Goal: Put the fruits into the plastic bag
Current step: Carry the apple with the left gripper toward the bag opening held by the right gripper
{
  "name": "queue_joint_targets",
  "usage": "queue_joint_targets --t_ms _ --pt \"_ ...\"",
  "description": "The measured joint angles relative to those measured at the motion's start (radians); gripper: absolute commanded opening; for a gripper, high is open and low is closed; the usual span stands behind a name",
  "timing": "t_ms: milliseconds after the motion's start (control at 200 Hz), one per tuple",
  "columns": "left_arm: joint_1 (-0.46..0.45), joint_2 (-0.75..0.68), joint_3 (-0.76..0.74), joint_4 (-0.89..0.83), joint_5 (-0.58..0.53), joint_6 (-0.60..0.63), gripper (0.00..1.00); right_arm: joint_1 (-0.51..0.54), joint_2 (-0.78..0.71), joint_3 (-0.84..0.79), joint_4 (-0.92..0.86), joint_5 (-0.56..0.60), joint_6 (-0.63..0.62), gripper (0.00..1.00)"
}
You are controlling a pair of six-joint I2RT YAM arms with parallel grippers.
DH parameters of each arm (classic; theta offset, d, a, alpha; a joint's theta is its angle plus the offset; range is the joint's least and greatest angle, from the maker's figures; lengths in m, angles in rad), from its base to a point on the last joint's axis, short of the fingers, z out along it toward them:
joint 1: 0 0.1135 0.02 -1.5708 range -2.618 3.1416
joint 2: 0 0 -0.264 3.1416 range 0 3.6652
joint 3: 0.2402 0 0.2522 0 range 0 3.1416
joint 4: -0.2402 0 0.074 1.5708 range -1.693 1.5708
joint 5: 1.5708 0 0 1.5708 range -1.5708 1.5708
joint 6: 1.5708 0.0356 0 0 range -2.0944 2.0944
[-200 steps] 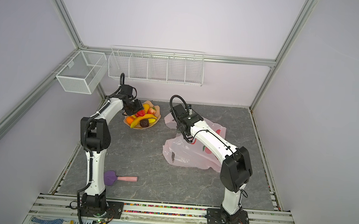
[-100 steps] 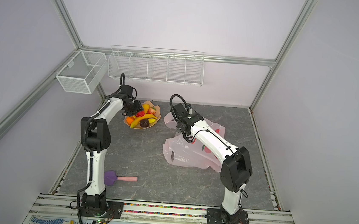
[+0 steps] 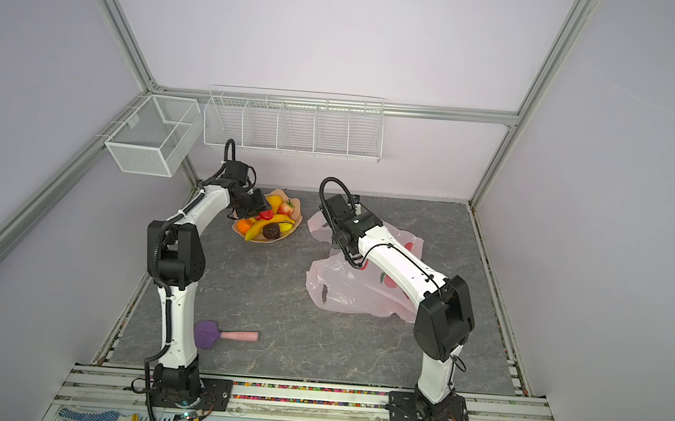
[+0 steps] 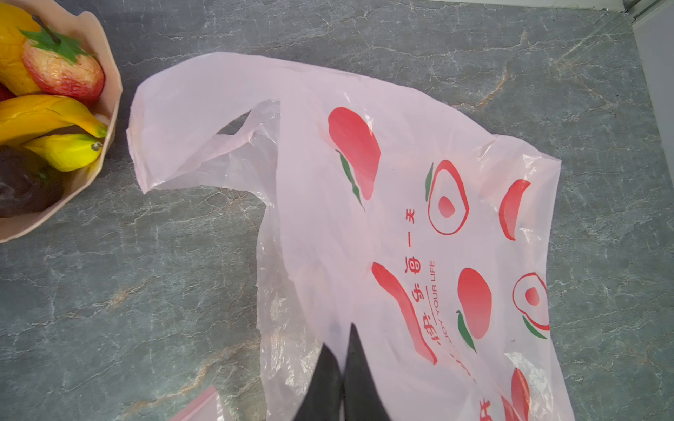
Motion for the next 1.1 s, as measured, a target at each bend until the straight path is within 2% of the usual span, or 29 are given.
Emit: queue_joint_targets --t_ms 500,840,1100 --pt "-0.016 -0.260 -0.124 0.040 0.066 0.116 0.19 0.000 -0.024 -0.016 -0.001 0.000 0.004 0.06" --pt "-0.204 -0.483 -0.414 0.108 0.144 0.184 0.18 0.000 -0.063 -0.058 -0.004 0.000 0.019 0.06" --pt "-0.315 -0.527 -0.584 0.171 0.222 0.204 0.17 0.000 -0.069 -0.069 -0.004 -0.001 0.035 0.06"
